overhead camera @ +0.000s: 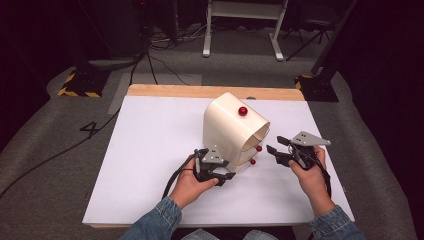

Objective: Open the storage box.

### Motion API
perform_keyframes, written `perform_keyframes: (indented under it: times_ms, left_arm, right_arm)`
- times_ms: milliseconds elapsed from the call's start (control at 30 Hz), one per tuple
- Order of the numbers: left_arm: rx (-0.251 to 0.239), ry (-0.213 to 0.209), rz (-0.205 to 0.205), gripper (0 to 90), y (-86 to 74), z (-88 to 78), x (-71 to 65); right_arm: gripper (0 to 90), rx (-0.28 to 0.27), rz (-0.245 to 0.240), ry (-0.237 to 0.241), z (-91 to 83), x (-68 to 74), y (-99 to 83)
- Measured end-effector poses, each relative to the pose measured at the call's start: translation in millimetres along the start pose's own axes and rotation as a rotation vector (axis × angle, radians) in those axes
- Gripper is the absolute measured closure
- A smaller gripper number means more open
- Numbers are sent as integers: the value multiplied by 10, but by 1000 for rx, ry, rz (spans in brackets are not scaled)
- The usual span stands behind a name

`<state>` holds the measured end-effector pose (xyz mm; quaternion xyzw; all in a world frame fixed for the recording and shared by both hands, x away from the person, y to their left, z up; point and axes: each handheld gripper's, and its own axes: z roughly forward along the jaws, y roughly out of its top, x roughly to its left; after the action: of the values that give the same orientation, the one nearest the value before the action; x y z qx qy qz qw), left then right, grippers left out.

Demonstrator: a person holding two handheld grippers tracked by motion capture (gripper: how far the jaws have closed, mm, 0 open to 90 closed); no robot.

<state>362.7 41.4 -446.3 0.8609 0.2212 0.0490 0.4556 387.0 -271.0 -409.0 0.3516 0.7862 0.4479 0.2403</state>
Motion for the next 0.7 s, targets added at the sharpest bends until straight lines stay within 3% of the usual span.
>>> perform_keyframes:
  times_ms: [67, 133, 200, 300, 367, 567, 700]
  left_arm:
    - [1, 19, 7, 437, -9, -8, -7]
    - [41, 50, 14, 435, -34, -96, -27]
    - [44, 60, 16, 432, -47, -139, -30]
    - [12, 77, -2, 430, -100, -282, -39]
    - [5, 94, -10, 420, -146, -364, -40]
    - [30, 146, -45, 393, -362, -593, 4]
    - [60, 195, -97, 380, -541, -731, 84]
  right_arm:
    - [438, 5, -4, 24, -61, 31, -31]
    - [430, 12, -3, 37, -104, 64, -58]
    - [369, 25, -4, 56, -144, 90, -95]
    - [338, 32, -7, 94, -174, 115, -143]
    - [340, 33, -7, 89, -192, 145, -179]
    - [517, 64, -38, 130, -175, 260, -306]
    - [569, 79, -23, 162, -61, 292, -362]
